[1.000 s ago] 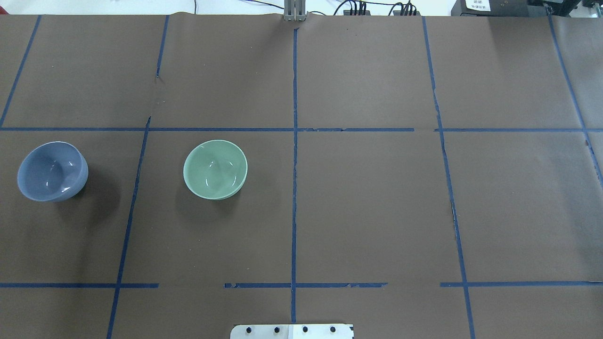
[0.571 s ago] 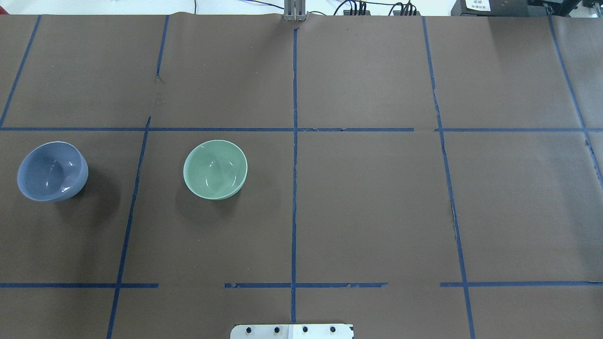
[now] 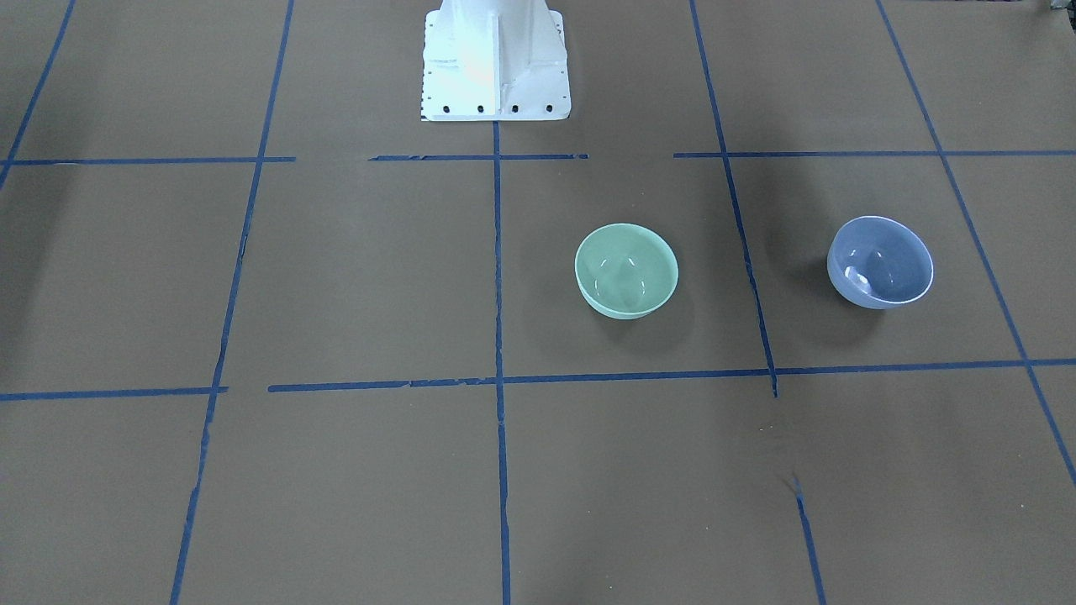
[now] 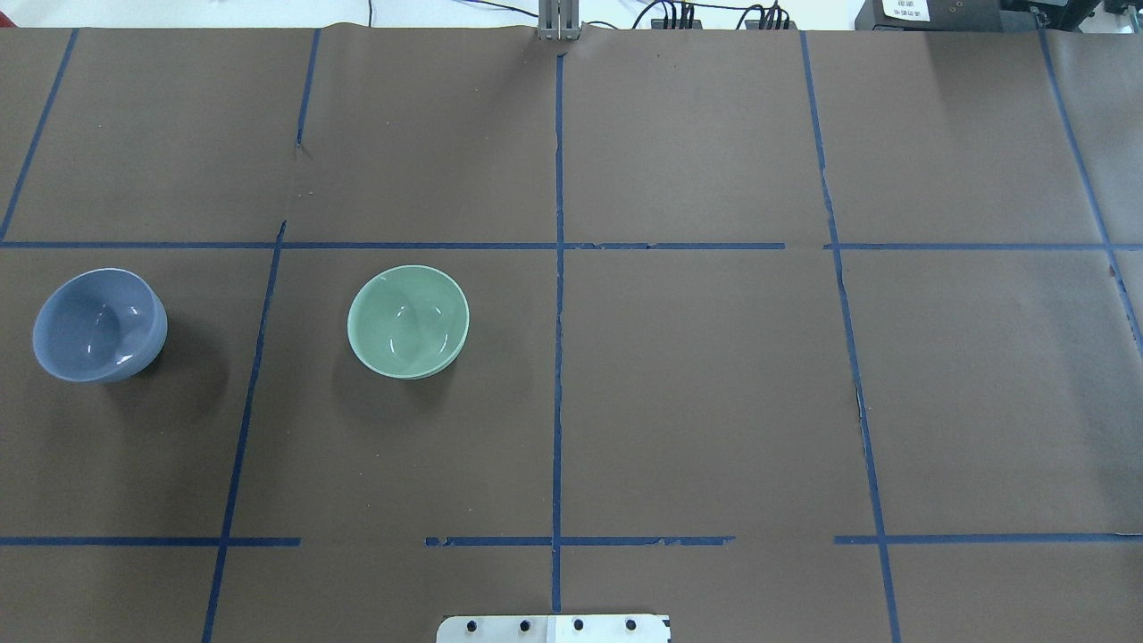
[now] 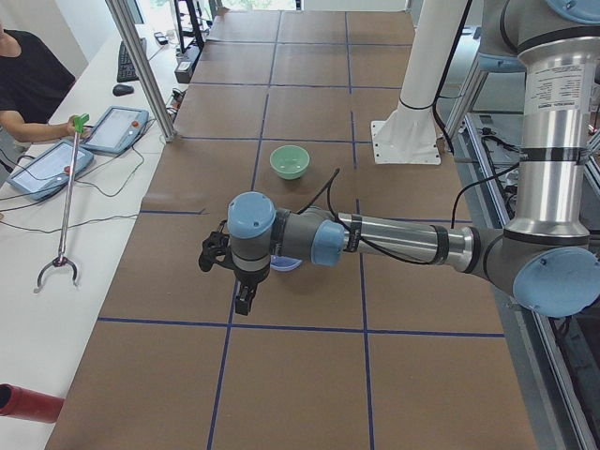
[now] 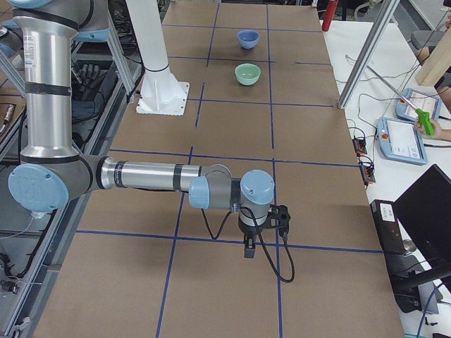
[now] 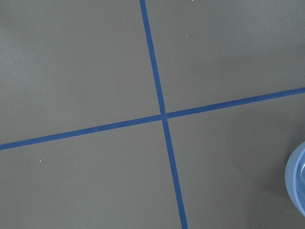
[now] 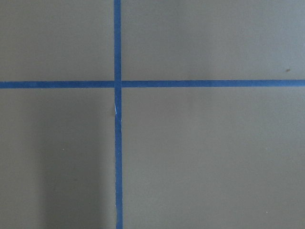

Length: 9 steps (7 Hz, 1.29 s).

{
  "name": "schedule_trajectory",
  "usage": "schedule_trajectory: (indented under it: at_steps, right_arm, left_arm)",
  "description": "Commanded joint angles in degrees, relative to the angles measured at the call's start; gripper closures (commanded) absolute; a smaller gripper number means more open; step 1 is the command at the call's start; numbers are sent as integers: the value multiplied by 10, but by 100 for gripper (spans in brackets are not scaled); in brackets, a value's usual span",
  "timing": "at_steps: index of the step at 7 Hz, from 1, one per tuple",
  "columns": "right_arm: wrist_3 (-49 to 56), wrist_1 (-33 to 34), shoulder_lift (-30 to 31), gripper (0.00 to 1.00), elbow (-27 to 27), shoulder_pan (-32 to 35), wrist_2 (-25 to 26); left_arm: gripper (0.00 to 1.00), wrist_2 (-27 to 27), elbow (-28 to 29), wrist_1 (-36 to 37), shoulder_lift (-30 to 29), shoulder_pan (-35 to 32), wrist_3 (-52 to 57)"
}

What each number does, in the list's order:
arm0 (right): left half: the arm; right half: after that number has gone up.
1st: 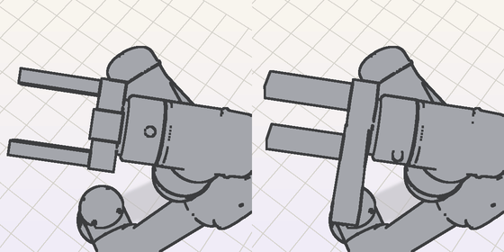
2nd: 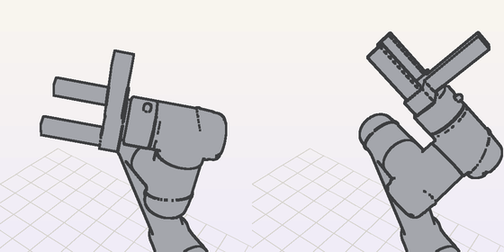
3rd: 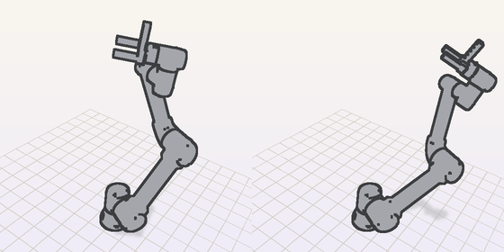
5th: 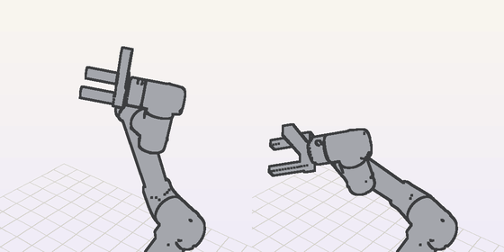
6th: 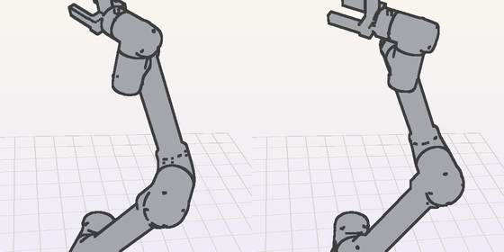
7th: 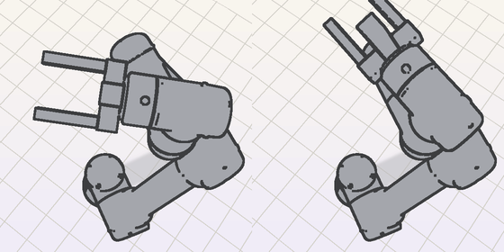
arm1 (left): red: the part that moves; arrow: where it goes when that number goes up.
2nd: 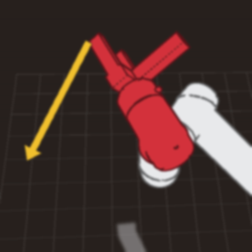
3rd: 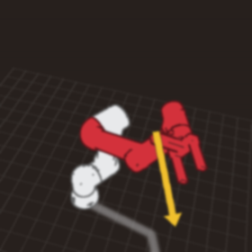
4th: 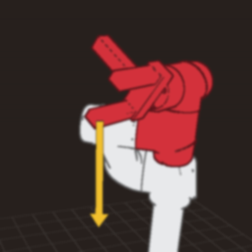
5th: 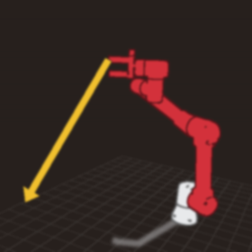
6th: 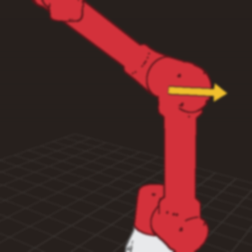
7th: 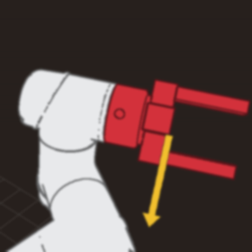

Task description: Stack blue bowl on green bowl

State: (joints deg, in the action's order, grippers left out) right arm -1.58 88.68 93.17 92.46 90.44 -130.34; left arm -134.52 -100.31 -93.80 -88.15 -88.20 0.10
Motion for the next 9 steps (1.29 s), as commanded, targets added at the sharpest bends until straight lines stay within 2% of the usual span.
schedule_trajectory:
  at_steps: [1,2,3,4,6,8,9]
  right_arm:
    - [0,0,0,0,0,0,0]
    - [0,0,0,0,0,0,0]
    - [0,0,0,0,0,0,0]
    - [0,0,0,0,0,0,0]
    - [0,0,0,0,0,0,0]
    - [0,0,0,0,0,0,0]
    - [0,0,0,0,0,0,0]
  left_arm:
    - [0,4,-57,-7,6,93,-149]
    - [0,8,-58,-45,11,131,-218]
    - [0,13,-51,-124,37,171,-289]
    - [0,45,-29,-218,53,212,-367]
    - [0,59,53,-351,54,260,-433]
    - [0,88,70,-363,53,295,-448]
    - [14,88,73,-363,49,300,-447]
